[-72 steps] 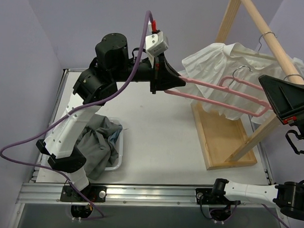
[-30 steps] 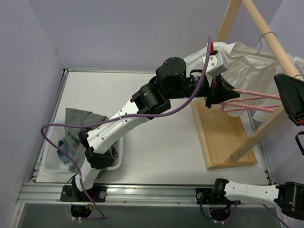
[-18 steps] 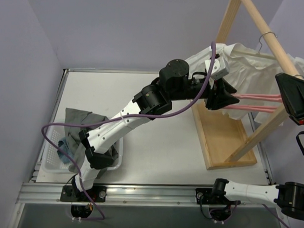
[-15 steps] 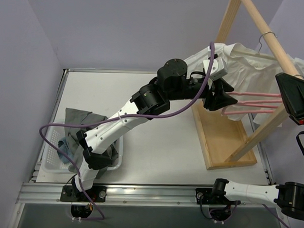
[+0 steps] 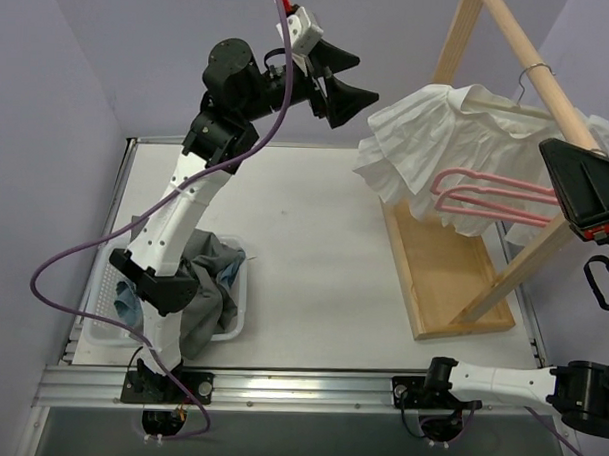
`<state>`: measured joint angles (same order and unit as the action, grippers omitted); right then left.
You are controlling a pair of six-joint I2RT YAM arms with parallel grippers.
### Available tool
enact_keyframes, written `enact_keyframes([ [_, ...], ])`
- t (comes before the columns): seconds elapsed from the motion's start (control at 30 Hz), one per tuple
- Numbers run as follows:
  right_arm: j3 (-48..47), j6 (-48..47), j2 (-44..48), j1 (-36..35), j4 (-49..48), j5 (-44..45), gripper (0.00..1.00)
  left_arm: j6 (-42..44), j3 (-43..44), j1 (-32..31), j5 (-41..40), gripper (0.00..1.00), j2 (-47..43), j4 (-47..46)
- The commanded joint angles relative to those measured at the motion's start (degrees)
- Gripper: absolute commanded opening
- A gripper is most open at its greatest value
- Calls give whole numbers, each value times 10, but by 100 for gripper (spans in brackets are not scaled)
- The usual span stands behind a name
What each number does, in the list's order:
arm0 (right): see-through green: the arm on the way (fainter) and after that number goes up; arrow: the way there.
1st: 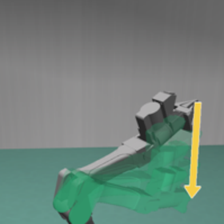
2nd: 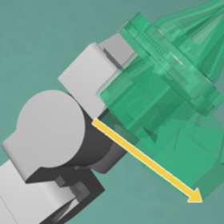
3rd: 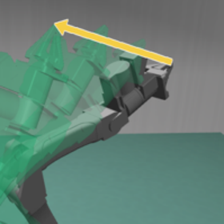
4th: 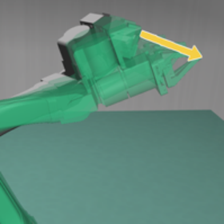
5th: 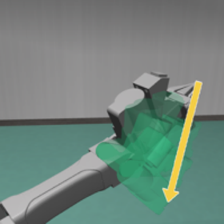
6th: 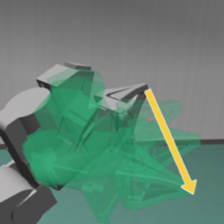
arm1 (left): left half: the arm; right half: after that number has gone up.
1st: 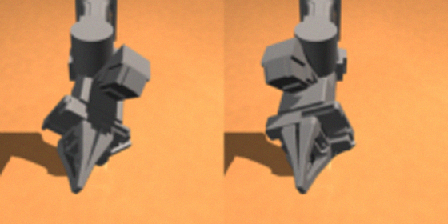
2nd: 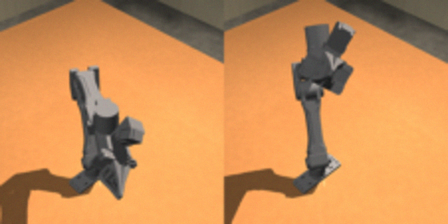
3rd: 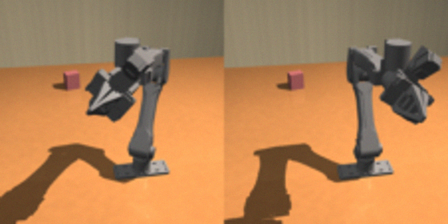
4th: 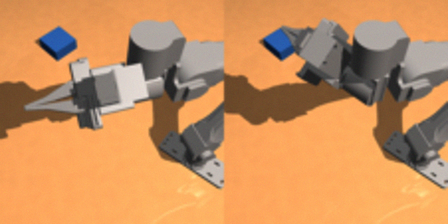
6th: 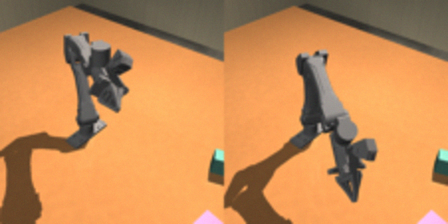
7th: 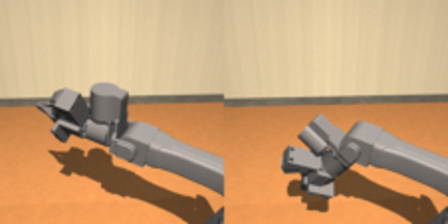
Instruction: Remove the skirt from the hanger
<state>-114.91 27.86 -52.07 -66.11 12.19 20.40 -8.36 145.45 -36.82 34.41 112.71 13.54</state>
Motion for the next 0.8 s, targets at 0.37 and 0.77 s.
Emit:
enact_keyframes([
  [0.37, 18, -16, -27, -7, -17, 25, 0, -67, 47, 9, 59, 94, 196, -284],
  [0.77, 20, -25, -13, -13, -7, 44, 0, -138, 144, -1, 99, 94, 296, -350],
])
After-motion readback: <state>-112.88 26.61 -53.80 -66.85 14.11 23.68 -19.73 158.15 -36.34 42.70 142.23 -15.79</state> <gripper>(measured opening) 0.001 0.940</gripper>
